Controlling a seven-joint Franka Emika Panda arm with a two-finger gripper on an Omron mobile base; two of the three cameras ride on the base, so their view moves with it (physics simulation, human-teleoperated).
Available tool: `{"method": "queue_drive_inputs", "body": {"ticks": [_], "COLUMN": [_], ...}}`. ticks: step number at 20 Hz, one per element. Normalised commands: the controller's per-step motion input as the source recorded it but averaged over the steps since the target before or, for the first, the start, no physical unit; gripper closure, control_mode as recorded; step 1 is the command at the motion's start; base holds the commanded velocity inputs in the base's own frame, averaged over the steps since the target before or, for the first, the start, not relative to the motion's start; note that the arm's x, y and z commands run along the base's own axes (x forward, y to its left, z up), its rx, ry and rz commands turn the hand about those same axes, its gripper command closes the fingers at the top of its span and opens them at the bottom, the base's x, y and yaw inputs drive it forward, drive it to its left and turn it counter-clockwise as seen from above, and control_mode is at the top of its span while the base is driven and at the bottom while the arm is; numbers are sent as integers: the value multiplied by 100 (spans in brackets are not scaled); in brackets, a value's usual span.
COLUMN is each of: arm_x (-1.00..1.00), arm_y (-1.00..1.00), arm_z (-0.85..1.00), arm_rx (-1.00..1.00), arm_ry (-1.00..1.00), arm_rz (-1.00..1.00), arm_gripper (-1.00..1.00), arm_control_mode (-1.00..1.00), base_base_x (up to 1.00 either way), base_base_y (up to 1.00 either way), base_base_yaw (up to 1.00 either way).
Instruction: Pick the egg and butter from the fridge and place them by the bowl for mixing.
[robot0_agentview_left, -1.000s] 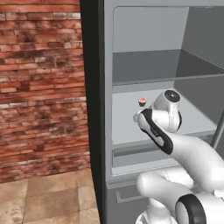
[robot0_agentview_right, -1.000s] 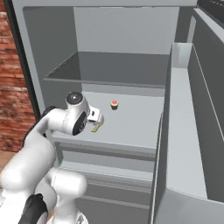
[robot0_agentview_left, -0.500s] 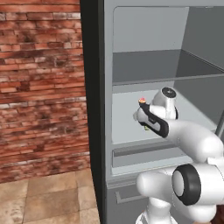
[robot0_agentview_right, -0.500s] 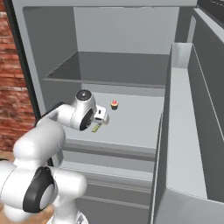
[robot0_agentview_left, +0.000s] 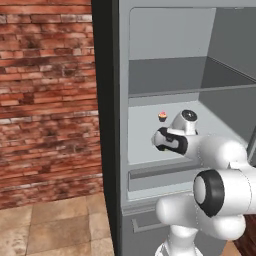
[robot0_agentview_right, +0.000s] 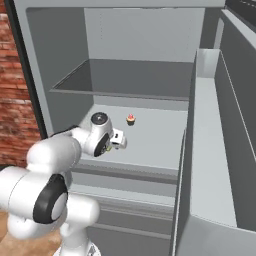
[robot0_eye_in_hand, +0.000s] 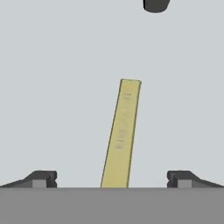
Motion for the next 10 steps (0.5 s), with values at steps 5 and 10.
{"method": "queue_drive_inputs", "body": {"ticks": [5, 10], "arm_x": [30, 31], "arm_y": [0, -9], "arm_z": [-17, -7], "arm_rx": [0, 0], "arm_ry": [0, 3], "arm_rz": [0, 0], "arm_gripper": [-100, -100], "arm_control_mode": [-100, -100], "base_base_x": [0, 0], "base_base_y": [0, 0], "base_base_yaw": [0, 0]}}
